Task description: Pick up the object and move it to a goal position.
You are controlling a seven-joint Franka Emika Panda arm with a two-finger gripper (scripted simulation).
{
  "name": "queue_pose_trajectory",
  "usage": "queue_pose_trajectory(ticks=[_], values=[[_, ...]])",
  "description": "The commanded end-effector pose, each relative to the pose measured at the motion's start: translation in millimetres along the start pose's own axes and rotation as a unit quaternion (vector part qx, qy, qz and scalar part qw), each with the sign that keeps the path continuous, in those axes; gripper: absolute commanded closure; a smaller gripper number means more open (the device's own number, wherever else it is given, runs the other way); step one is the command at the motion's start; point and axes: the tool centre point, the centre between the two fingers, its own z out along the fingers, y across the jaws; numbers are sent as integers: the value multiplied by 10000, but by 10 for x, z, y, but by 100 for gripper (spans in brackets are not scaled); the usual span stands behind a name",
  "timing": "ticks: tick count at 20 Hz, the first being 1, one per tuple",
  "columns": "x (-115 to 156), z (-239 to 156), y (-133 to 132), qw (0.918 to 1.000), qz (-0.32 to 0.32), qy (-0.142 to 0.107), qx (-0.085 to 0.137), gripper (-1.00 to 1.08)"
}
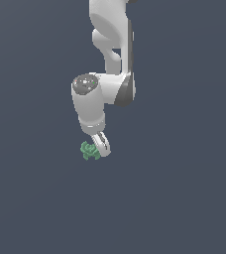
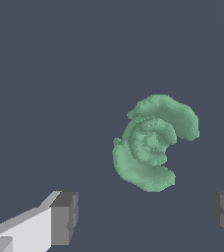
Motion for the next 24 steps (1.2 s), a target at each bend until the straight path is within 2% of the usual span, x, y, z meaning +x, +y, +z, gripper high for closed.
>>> queue_pose_trajectory(ticks=[1,7,13,19,24], values=[[52,31,33,9991,416,1,-6,-92],[169,95,111,9911,1332,12,-20,-92],[252,138,166,9805,1967,26,-27,-92],[296,159,197,9731,2305,35,-30,-92],[302,163,201,9721,2345,36,-31,-92]])
